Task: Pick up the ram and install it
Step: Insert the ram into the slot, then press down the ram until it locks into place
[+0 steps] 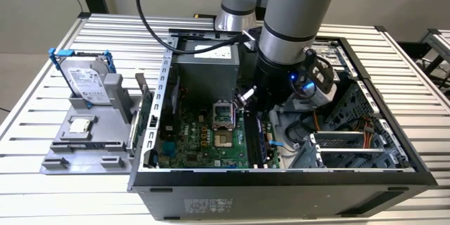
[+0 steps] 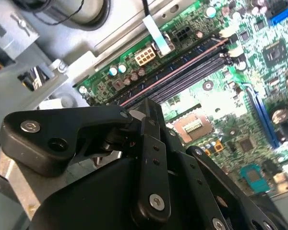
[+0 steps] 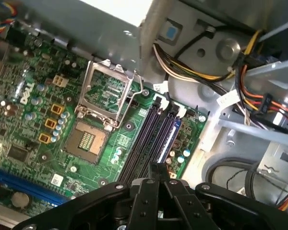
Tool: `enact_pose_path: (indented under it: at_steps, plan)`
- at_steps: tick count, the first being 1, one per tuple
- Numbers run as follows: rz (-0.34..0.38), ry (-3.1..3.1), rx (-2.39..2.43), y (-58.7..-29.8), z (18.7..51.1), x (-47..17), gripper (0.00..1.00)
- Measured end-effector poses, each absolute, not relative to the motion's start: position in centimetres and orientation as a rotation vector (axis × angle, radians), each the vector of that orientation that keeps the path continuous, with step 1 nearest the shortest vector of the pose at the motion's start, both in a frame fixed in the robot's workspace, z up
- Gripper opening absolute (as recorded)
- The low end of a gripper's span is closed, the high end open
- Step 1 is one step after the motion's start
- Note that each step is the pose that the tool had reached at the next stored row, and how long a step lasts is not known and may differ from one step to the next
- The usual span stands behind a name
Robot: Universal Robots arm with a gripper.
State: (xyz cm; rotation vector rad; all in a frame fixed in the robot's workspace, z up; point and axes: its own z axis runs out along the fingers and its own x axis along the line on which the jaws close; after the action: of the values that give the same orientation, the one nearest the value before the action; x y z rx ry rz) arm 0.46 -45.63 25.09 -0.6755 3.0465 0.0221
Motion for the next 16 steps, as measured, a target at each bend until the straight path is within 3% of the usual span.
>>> enact_pose_path:
  at_steps: [16]
  plan:
    - [0.027,2.937,-1.061,-45.64,25.09,0.58,0.0]
